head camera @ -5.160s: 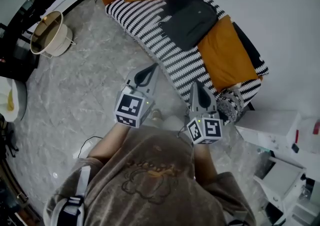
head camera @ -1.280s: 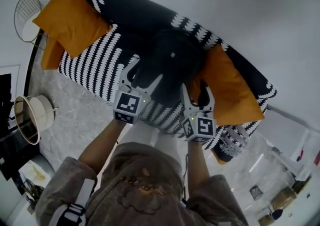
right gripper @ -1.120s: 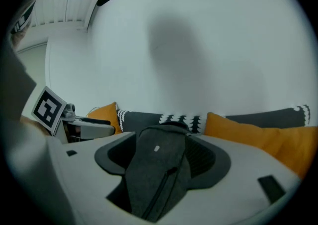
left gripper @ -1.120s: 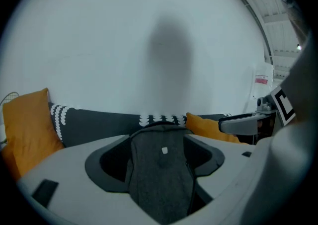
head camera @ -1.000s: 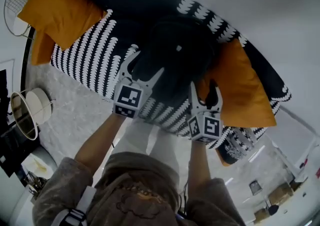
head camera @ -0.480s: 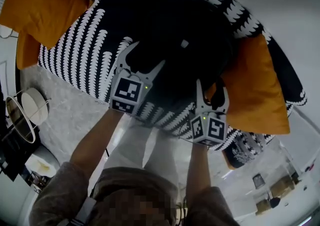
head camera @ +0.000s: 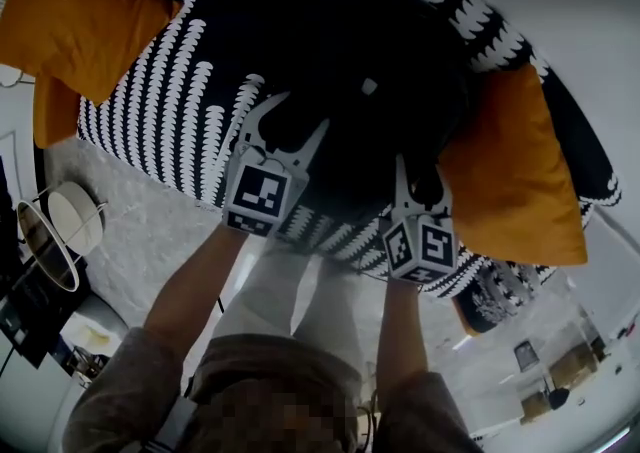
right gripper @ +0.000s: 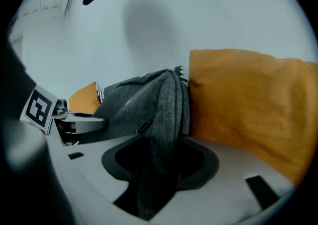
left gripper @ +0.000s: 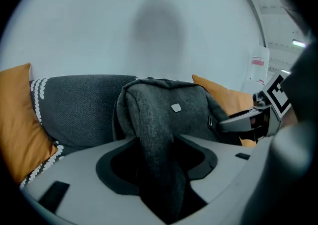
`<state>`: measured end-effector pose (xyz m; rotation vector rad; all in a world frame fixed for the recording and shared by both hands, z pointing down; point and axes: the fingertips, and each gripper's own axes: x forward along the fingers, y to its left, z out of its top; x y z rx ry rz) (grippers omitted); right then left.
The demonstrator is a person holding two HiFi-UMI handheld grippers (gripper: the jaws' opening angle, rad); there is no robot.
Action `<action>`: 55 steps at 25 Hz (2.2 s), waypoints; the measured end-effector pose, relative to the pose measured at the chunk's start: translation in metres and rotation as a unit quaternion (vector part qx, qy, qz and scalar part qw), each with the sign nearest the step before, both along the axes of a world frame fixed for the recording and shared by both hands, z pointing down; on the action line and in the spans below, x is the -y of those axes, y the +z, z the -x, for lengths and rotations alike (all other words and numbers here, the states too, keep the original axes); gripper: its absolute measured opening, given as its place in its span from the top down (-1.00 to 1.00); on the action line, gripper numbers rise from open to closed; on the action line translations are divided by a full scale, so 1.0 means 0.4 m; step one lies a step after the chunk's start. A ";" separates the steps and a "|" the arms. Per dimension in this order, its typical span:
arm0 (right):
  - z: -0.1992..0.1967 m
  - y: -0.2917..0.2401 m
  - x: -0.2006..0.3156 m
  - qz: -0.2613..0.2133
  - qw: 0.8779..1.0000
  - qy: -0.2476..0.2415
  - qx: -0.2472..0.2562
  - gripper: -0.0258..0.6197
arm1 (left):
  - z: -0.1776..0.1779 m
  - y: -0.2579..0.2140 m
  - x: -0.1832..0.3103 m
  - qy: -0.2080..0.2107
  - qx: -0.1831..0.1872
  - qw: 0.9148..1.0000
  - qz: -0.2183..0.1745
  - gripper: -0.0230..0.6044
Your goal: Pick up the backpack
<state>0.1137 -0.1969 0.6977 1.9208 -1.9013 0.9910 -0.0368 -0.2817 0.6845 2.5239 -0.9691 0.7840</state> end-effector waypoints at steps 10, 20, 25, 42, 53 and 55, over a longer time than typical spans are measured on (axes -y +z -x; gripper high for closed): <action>0.039 -0.049 -0.019 -0.014 0.999 -0.007 0.032 0.69 | 0.014 -0.045 -0.023 0.000 -0.011 1.000 0.015 0.70; 0.073 -0.346 -0.045 -0.082 0.996 -0.030 0.021 0.74 | 0.053 -0.340 -0.064 -0.009 -0.037 0.998 -0.048 0.74; 0.067 -0.579 -0.058 -0.127 0.991 -0.032 0.012 0.75 | 0.046 -0.594 -0.076 -0.012 -0.044 0.995 -0.085 0.74; -0.021 -1.024 -0.359 -0.165 0.981 -0.098 0.000 0.74 | -0.014 -1.023 -0.434 -0.087 -0.057 0.989 -0.110 0.74; 0.072 -1.103 -0.581 -0.186 0.976 -0.109 0.014 0.74 | 0.079 -1.119 -0.663 -0.085 -0.057 0.986 -0.132 0.74; 0.096 -1.107 -0.637 -0.192 0.976 -0.101 0.014 0.74 | 0.103 -1.126 -0.718 -0.079 -0.059 0.986 -0.136 0.74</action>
